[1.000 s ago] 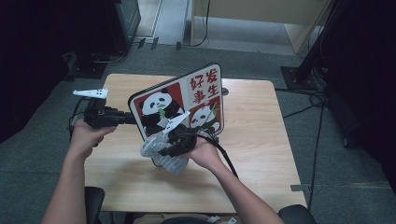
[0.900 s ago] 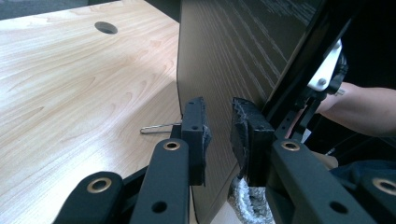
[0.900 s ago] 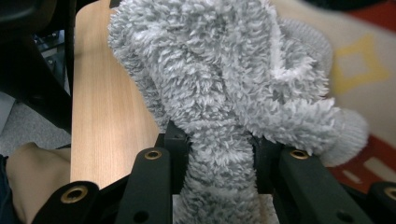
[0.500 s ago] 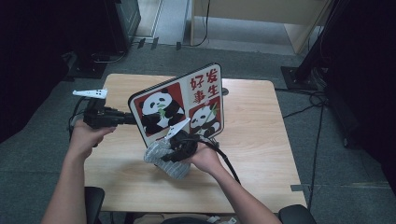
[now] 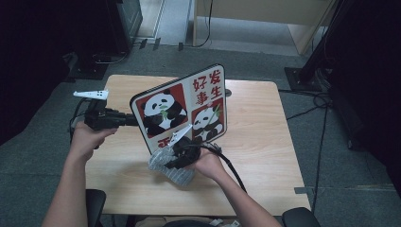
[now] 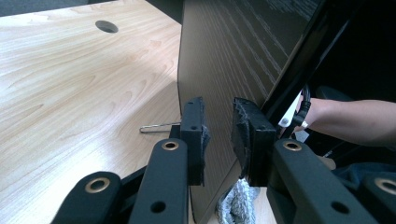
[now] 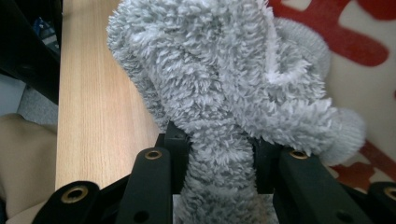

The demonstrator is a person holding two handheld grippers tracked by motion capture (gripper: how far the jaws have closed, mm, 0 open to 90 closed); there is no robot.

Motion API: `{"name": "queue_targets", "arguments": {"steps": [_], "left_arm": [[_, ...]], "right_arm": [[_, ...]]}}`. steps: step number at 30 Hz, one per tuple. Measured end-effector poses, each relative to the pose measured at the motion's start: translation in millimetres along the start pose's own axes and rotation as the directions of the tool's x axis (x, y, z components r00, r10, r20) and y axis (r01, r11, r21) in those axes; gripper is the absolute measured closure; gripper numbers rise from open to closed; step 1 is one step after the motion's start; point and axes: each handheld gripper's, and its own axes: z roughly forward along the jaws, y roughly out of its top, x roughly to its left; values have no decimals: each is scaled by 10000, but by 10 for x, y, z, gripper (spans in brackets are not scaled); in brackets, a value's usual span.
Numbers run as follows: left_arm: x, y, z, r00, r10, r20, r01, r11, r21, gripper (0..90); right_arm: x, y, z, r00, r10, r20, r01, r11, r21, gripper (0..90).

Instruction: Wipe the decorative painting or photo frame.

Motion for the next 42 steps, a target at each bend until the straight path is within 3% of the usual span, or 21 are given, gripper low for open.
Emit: {"name": "queue_targets", "arguments": {"steps": [8, 20, 27, 35, 42], "left_arm": [[6, 1, -16, 10000, -17, -23, 18, 10000, 7, 708], [-22, 16, -64, 9976, 225, -659, -226, 9997, -20, 588], [-29, 24, -89, 9934, 311, -1101, -324, 9994, -99, 459], [-35, 31, -144, 9945, 86, -1045, -114, 9996, -261, 384], [-63, 36, -170, 9936, 392, -1056, -415, 9989, -197, 354]], "right_arm": [[54, 34, -69, 10000, -86, -30, 87, 9998, 169, 691], [202, 270, -366, 9986, -386, -350, 365, 9977, -575, 694], [253, 442, -505, 9973, -624, -398, 590, 9948, -826, 693], [353, 664, -652, 9934, -1012, -536, 949, 9894, -1097, 689], [405, 804, -716, 9908, -1242, -538, 1169, 9856, -1222, 689]]}}
